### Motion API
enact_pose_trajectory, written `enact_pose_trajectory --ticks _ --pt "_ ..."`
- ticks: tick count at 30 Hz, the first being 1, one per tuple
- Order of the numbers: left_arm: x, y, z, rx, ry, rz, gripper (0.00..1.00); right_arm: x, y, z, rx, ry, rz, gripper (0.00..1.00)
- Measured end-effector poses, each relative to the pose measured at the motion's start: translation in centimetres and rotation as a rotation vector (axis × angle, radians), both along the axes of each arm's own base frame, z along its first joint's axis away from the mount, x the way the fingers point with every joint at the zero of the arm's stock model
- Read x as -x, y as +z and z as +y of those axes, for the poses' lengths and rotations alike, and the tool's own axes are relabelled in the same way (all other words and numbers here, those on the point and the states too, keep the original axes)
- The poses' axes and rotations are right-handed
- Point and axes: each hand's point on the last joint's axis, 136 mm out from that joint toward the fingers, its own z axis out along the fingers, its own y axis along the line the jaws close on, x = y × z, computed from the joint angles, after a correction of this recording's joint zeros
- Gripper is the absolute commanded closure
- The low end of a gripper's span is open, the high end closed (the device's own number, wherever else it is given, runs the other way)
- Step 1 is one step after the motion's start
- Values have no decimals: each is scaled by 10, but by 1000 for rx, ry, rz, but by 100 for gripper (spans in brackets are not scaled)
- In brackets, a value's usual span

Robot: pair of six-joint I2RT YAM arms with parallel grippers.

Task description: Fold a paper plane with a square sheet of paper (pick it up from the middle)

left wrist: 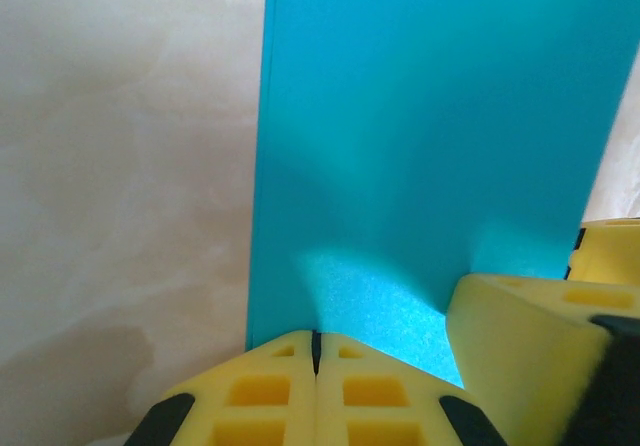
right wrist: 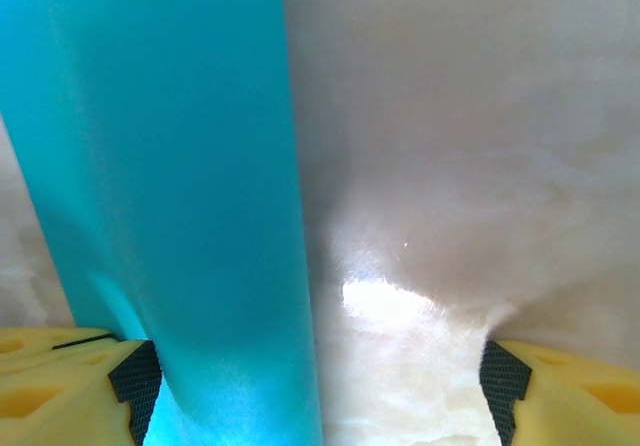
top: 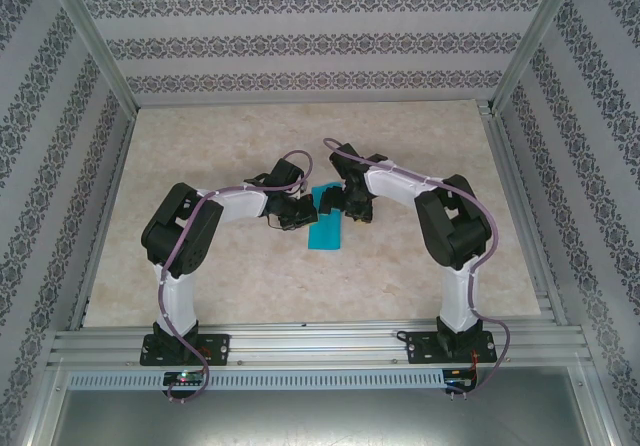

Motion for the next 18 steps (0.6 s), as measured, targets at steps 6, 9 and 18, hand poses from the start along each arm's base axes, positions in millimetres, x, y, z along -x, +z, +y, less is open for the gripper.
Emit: enact_pose_trajectory --ticks 6,9,18 --pt "0 0 0 -1 -3 -2 100 -17 47 -15 -181 -66 -144 38" --pt "0 0 0 -1 -3 -2 100 -28 73 -7 -317 -74 -223 65" --pt "0 0 -1 -4 -4 -4 100 -8 42 28 -485 -23 -125 100"
